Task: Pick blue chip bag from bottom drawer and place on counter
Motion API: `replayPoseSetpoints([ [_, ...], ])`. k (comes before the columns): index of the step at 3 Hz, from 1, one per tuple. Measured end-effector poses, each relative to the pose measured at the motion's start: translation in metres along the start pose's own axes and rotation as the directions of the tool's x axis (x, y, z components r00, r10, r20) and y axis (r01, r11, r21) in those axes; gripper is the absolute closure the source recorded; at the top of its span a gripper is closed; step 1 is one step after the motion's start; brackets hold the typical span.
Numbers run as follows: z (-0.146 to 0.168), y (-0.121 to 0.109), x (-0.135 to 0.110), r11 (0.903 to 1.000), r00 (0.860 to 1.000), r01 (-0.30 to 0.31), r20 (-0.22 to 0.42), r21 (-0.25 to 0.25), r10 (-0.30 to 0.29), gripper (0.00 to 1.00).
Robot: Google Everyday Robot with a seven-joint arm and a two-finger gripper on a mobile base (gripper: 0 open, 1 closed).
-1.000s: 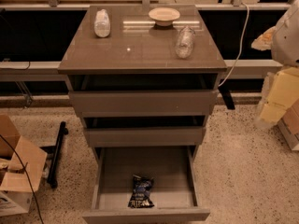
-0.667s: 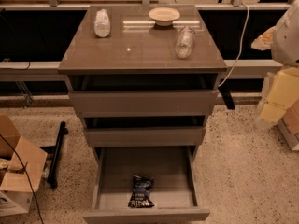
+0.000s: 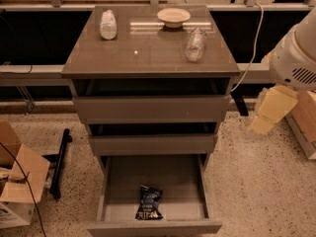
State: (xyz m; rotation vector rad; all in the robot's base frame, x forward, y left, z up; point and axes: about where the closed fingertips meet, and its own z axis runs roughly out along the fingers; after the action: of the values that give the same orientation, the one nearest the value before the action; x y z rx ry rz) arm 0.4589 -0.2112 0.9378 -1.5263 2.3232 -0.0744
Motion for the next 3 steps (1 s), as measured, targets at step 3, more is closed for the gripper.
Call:
replayPoseSetpoints([
  [3, 0.085, 0.010, -0.002, 0.9947, 0.994, -0.080, -0.080, -0.065, 0.074, 0.00],
])
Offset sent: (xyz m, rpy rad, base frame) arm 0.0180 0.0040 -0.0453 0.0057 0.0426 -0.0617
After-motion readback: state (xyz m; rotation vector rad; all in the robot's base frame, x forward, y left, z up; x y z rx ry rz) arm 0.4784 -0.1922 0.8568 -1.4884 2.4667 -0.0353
